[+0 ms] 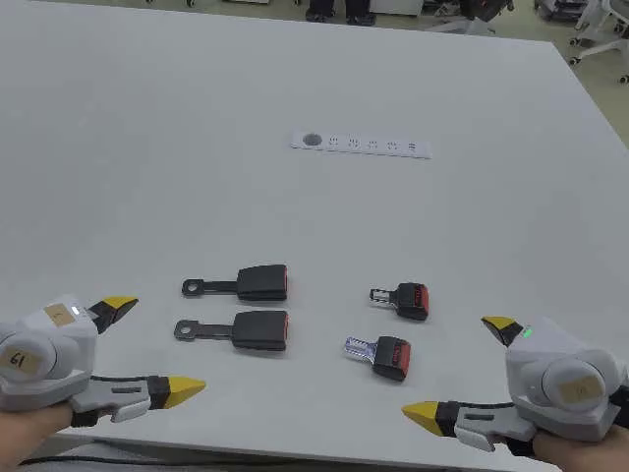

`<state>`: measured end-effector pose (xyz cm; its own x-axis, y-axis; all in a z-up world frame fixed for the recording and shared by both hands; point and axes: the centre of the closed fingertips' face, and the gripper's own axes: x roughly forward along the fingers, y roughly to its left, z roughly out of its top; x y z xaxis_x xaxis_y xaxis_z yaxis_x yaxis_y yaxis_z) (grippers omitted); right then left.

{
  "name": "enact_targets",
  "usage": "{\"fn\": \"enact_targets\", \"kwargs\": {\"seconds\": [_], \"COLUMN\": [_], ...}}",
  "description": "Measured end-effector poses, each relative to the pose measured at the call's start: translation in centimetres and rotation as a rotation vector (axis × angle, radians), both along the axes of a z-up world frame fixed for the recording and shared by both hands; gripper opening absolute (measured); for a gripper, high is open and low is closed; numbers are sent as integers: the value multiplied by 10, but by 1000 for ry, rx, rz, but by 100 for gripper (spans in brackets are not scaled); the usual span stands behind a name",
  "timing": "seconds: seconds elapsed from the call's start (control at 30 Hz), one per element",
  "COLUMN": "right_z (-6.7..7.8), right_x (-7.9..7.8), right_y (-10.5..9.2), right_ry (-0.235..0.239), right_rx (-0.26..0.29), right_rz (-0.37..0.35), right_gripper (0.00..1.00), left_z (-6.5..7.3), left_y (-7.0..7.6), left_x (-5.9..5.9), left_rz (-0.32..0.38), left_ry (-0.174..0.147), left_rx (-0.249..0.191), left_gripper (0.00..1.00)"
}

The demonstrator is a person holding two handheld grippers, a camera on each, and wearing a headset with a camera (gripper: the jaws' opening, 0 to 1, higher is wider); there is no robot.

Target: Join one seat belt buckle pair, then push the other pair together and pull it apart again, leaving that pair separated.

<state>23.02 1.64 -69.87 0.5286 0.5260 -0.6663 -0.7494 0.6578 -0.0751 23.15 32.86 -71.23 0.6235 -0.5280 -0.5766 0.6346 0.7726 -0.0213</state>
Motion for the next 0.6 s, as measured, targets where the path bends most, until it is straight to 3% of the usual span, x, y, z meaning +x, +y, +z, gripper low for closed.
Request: {"fn": "enact_targets", "kwargs": {"seconds": [0.47, 0.53, 0.6], "right_z": [-2, -2, -2], "right_x": [-2, -2, -1], "right_y": [-2, -2, -2], "right_ry": [-1, -2, -3], "right_rx": [-19, -16, -18], "right_rz": [4, 2, 2], "right_gripper": [97, 97, 97], "left_z": [-1, -2, -3], "left_y": [0, 2, -2], "left_x": [0, -1, -3], "left_rz": [-5, -32, -31], "left_ry": [-1, -16, -4], "left_rx": [6, 45, 32], "left_gripper": [90, 90, 91]}}
